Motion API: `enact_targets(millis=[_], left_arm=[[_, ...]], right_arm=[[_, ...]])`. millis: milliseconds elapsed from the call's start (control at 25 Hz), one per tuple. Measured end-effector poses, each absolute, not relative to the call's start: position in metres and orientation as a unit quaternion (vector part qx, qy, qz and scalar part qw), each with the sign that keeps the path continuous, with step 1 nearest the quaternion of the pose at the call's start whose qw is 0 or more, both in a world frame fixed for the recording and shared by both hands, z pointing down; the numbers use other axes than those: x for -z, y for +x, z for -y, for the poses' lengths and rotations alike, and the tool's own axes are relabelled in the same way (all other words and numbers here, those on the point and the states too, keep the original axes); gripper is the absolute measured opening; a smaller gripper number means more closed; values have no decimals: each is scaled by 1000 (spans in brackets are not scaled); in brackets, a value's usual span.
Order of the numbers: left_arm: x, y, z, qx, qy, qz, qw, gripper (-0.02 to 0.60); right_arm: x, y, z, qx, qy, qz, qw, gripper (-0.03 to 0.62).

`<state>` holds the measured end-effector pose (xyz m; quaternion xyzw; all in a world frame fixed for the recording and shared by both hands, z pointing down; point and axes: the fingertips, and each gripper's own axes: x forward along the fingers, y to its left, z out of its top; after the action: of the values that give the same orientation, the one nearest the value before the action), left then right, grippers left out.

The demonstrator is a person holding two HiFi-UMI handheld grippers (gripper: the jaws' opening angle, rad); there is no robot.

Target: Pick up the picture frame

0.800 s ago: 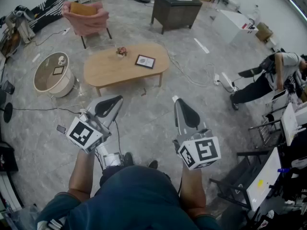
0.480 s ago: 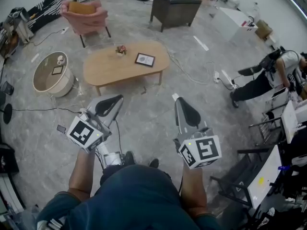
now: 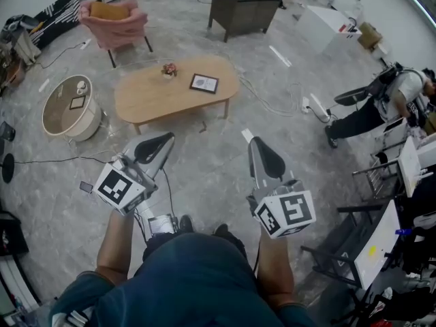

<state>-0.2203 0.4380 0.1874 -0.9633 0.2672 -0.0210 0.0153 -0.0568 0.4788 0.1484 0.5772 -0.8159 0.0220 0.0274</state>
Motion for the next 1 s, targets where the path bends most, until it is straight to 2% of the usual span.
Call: enact_targets(millis=[680,1000], left_arm=[[-202,-209,-368,43,-949,-312,0,-4],[-201,-168,-306,53,-937,-345,6,-3]], right_arm=[[-162,-32,-384,-51,538,841,1,13],[-162,4,-308,-56,502,863,-1,12]])
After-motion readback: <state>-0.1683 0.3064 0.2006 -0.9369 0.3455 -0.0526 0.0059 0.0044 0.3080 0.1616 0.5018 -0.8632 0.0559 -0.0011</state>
